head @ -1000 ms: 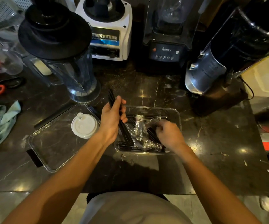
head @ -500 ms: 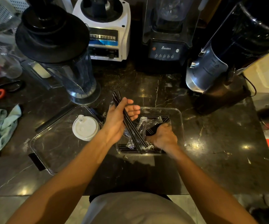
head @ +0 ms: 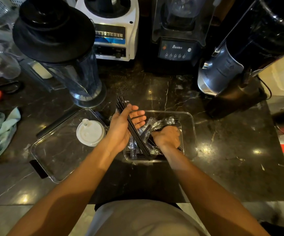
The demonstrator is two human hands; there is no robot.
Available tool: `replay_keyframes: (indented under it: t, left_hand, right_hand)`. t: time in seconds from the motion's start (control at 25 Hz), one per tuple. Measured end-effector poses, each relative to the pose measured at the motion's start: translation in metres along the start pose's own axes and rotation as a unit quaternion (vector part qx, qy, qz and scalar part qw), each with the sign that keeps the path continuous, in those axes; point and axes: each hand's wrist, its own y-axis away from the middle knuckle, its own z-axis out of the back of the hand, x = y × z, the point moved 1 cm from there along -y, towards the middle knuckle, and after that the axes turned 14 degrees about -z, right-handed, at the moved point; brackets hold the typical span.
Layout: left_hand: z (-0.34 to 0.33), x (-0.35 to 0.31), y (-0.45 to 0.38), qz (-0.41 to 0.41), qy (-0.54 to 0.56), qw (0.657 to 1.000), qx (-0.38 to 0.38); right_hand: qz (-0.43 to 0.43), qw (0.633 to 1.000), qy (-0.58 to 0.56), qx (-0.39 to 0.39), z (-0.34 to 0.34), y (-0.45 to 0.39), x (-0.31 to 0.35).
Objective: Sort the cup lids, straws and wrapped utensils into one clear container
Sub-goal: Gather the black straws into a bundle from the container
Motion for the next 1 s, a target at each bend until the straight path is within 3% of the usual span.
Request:
replay_keyframes:
  t: [0.36,0.48,0.8,1.0]
  left_hand:
    - [-0.003,0.000,-0.001,0.012,-0.011,1.000,-0.010]
    - [-0.006,-0.001,-0.001,0.036,0.027,0.999,0.003]
    - [-0.005,-0.002,-0.001,0.135,0.136,0.981,-0.017]
    - [0.000,-0.002,0.003,0.141,0.129,0.982,-0.010]
  right_hand:
    - [0.000,1.000,0.004,0.009,0.003,-0.004,-0.002]
    - [-0.001,1.000,0.001,-0.028,0.003,0.009,-0.003]
    - [-0.041,0.997,-0.058,0.010,0.006,0.006,-0.006]
    - [-0.027,0.998,-0.058,0.002,0.015,0.009,-0.012]
